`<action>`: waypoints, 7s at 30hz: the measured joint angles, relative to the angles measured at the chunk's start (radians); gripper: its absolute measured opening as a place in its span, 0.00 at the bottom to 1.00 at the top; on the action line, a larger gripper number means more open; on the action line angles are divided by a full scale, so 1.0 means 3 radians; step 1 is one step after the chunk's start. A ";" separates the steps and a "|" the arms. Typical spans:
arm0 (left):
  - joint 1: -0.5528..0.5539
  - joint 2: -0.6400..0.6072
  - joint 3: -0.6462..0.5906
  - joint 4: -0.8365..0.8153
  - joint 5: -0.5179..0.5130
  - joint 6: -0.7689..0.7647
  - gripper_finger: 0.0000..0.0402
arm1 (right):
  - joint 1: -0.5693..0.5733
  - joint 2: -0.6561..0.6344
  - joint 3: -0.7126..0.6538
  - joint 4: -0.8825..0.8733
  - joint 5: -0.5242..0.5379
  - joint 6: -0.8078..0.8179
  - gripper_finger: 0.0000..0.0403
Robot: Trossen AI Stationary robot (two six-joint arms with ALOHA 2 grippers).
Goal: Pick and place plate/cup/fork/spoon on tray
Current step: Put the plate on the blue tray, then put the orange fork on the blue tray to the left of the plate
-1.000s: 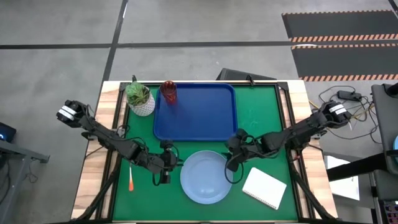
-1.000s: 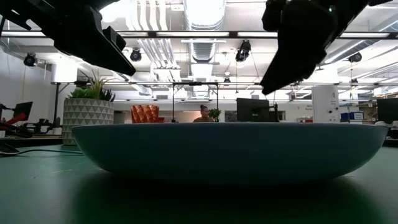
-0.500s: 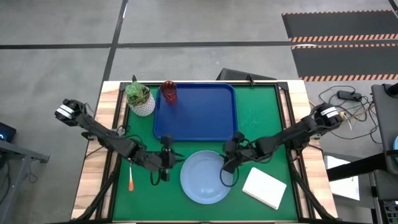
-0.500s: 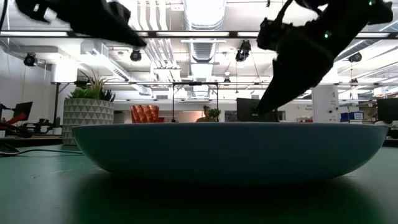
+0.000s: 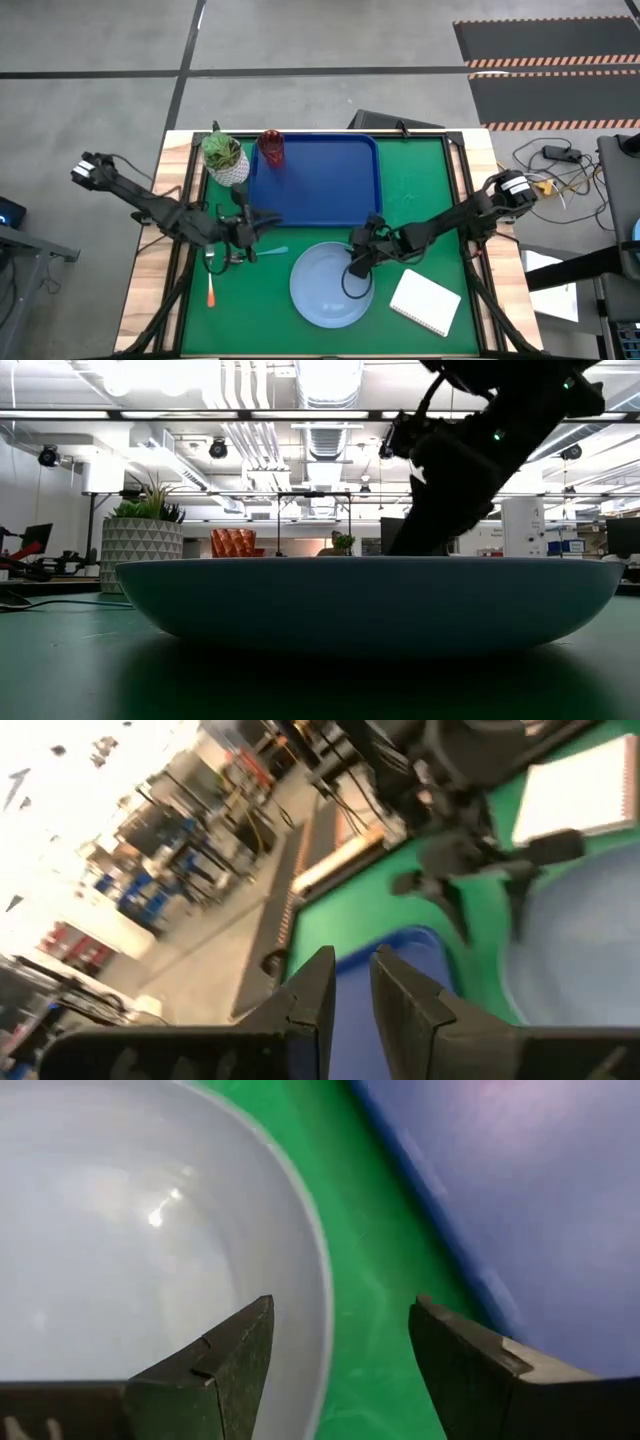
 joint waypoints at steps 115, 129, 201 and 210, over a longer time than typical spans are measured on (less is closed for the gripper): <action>0.0069 -0.0028 -0.0175 0.0257 -0.0021 0.0324 0.12 | -0.1389 -0.0712 0.0252 0.0085 -0.1002 -0.0709 0.29; 0.0073 0.0160 -0.0177 0.0450 -0.0032 0.0326 0.12 | -0.0407 -0.1069 -0.0513 0.0721 -0.0142 -0.1006 0.26; -0.0406 0.0955 -0.0418 -0.3376 0.2952 -0.8650 0.12 | -0.0588 -0.2930 -0.1740 0.1716 -0.0155 -0.2365 0.17; -0.0858 0.0971 -0.0418 -0.3371 0.2917 -0.9232 0.12 | -0.0588 -0.2930 -0.1740 0.1718 -0.0155 -0.2280 0.17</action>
